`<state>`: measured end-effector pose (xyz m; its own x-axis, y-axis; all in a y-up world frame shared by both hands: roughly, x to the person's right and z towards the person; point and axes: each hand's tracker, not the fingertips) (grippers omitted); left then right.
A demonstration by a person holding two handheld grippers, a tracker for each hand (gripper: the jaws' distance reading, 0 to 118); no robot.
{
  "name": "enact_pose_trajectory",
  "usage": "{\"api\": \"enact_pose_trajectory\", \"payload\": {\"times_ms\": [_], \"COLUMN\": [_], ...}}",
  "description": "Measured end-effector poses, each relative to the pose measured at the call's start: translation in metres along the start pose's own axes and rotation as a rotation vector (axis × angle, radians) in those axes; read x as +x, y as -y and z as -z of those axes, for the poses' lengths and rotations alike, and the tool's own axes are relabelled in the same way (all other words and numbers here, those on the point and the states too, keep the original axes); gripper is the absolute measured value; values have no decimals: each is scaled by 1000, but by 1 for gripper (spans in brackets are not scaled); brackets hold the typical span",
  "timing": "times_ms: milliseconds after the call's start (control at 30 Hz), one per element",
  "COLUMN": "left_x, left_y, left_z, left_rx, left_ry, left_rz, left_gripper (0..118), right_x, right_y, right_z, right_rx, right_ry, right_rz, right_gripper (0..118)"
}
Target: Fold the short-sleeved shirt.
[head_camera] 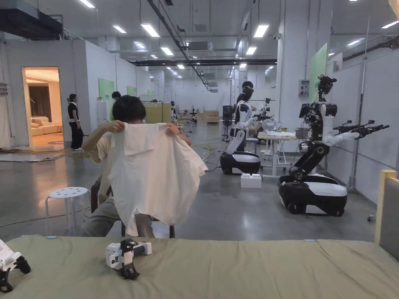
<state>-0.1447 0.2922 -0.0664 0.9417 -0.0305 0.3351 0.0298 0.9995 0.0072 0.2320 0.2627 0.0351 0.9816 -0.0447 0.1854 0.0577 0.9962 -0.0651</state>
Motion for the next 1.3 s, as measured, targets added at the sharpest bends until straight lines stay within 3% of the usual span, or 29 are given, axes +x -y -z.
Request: {"api": "enact_pose_trajectory", "payload": {"times_ms": [133, 233, 633, 733, 867, 933, 1033, 1100, 1300], "left_x": [0, -2, -5, -6, -6, -6, -5, -4, -6], "left_y": [0, 1, 1, 0, -2, -2, -3, -4, -3], "left_z": [2, 2, -3, -4, -4, -4, -5, -6, -7], "left_rx": [-8, -15, -4, 4, 13, 13, 9, 10, 21], "left_ry": [-5, -8, -30, -32, -35, -34, -24, -24, -26], "left_rz": [-5, -23, -27, -23, -16, -24, -35, -25, -31], "left_gripper": [117, 117, 117, 117, 117, 117, 117, 117, 117], "right_x": [-4, -1, 6, 4, 2, 0, 3, 3, 8], "right_y": [-1, -2, -9, -21, -36, -35, -38, -44, -55], "right_z": [0, 0, -2, 0, 3, 1, -3, -9, -7], "right_rx": [-7, 3, 1, -80, -232, -210, -190, -143, -165], "right_ry": [3, -17, -1, 81, 102, 84, 11, 56, 109], "right_rz": [-15, 31, 70, 124, 218, 221, 295, 364, 350], "right_gripper": [118, 118, 118, 118, 118, 118, 118, 118, 118]}}
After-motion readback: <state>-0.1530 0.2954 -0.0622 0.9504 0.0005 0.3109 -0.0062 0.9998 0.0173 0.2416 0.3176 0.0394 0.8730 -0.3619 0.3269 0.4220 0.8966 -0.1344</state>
